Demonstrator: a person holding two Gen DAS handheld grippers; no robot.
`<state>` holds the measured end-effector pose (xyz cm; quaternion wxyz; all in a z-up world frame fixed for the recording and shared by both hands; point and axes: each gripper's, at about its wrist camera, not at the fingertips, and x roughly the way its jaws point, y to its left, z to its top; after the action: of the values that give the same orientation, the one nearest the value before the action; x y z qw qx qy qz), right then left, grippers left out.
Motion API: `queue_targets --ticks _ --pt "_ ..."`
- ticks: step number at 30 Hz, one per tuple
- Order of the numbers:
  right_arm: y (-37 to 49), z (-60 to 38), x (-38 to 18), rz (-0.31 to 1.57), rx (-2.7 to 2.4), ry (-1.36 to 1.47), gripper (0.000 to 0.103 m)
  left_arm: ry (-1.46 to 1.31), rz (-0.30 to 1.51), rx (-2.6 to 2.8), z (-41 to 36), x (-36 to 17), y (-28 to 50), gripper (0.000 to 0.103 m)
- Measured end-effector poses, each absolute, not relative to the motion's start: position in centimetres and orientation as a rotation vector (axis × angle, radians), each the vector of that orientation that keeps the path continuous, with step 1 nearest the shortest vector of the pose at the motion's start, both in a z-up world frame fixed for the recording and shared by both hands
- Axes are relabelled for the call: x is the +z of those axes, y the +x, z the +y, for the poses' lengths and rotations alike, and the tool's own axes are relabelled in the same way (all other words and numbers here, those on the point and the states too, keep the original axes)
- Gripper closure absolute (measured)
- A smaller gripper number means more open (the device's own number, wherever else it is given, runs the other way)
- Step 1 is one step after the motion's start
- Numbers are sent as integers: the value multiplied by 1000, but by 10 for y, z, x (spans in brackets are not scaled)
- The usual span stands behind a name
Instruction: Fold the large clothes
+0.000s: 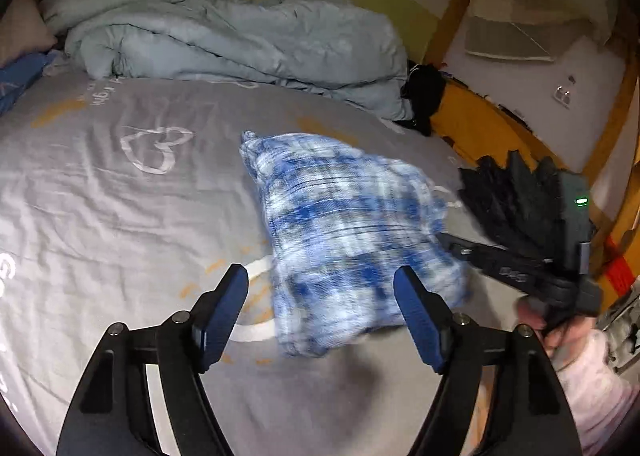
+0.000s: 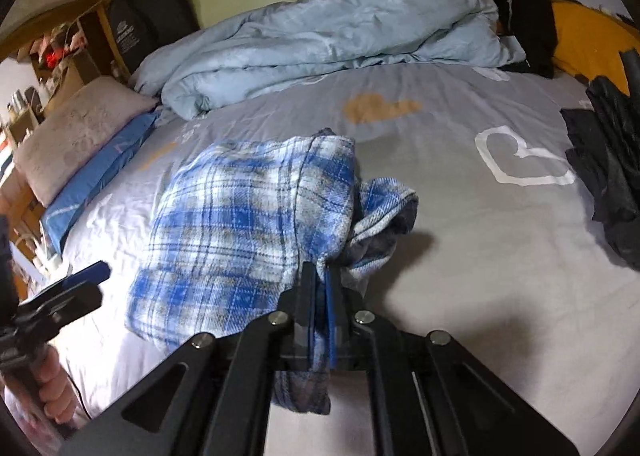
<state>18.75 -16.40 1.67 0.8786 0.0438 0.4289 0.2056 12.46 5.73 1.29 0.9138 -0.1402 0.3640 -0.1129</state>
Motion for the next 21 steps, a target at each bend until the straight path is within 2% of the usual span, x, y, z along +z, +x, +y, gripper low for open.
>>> queue_targets --ticks 3,5,7,10,13,15,17,21 --pt "184 -163 17 894 416 67 97 -234 763 -181 54 8 130 29" --pt "182 -162 18 888 398 51 86 -237 773 -169 53 6 132 29" --pt "181 -162 20 876 377 41 81 -242 778 -164 53 4 134 29" --pt "181 -164 21 882 387 45 79 -246 785 -154 54 2 137 29" --pt "180 -166 23 877 380 43 72 -258 788 -150 55 2 136 29" --pt "180 -168 24 870 365 45 60 -272 779 -144 57 3 136 29" --pt "180 -173 27 846 333 66 36 -300 752 -134 61 7 135 29" --pt "184 -194 29 820 339 247 22 -367 724 -166 64 15 138 24"
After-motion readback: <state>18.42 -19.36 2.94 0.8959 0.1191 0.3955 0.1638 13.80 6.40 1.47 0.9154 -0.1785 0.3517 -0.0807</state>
